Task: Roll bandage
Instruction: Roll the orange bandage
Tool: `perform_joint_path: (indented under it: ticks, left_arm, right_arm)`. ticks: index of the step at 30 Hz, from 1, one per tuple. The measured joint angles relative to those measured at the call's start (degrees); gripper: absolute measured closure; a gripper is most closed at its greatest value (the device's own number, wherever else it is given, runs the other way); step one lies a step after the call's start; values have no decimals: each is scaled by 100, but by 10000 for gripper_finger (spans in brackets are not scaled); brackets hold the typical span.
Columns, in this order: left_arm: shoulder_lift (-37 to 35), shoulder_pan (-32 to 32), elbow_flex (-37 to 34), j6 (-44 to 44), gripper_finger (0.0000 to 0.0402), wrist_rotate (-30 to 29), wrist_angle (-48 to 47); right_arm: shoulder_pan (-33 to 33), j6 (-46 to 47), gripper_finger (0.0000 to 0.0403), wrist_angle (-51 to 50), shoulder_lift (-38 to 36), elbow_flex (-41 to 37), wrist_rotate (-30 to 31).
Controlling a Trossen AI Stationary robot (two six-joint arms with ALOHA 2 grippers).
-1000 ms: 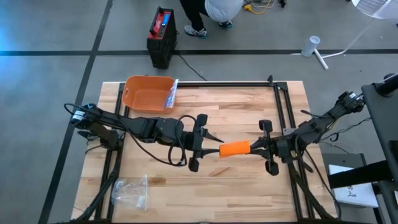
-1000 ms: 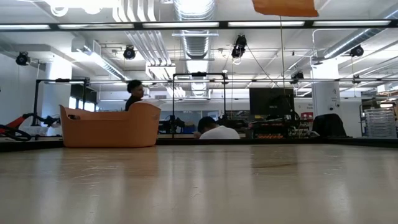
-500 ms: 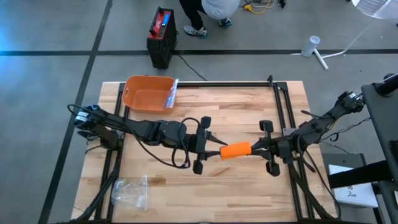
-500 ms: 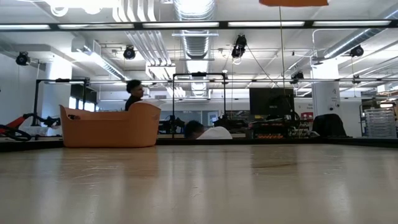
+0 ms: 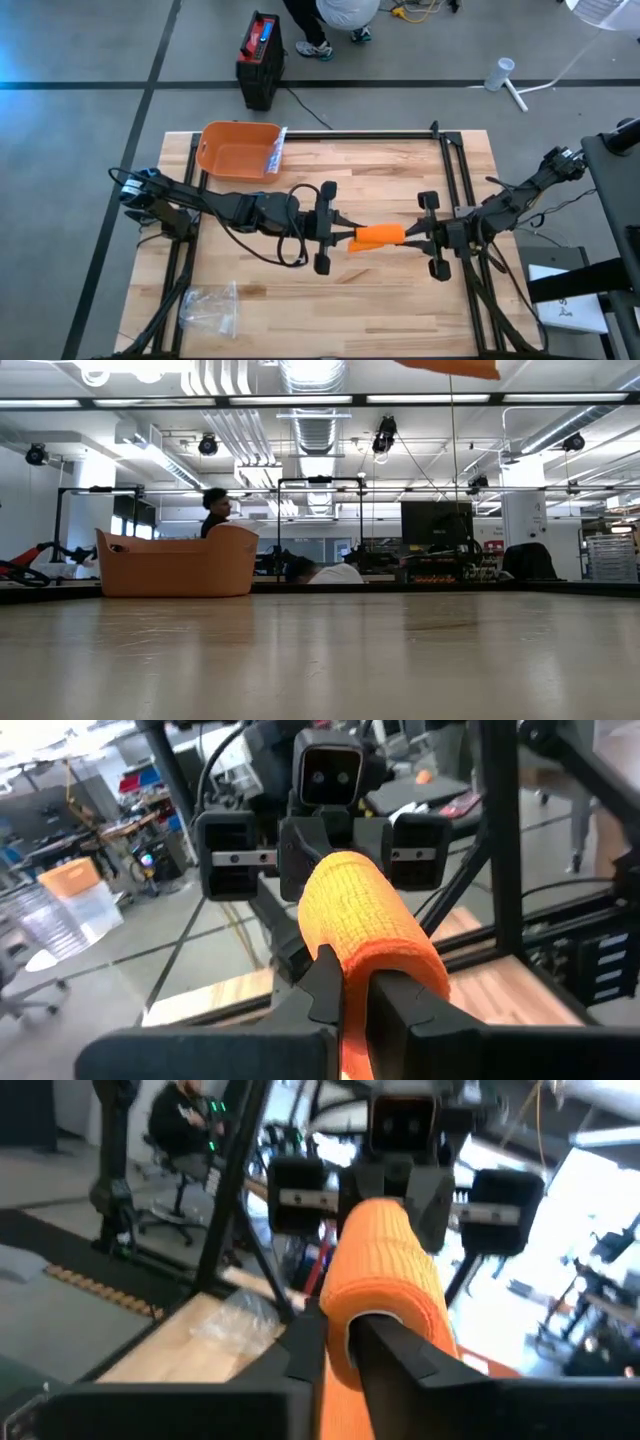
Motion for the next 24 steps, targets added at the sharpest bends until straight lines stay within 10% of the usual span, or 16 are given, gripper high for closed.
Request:
perform_joint_path:
  ticks: [10, 24]
  left_arm:
    - [-122, -216, 0, 9, 395, -590, -260]
    - [-161, -288, 9, -343, 394, -89, 244]
  right_arm:
    - [39, 452, 253, -956, -98, 241, 600]
    - [20, 854, 217, -829, 158, 223, 672]
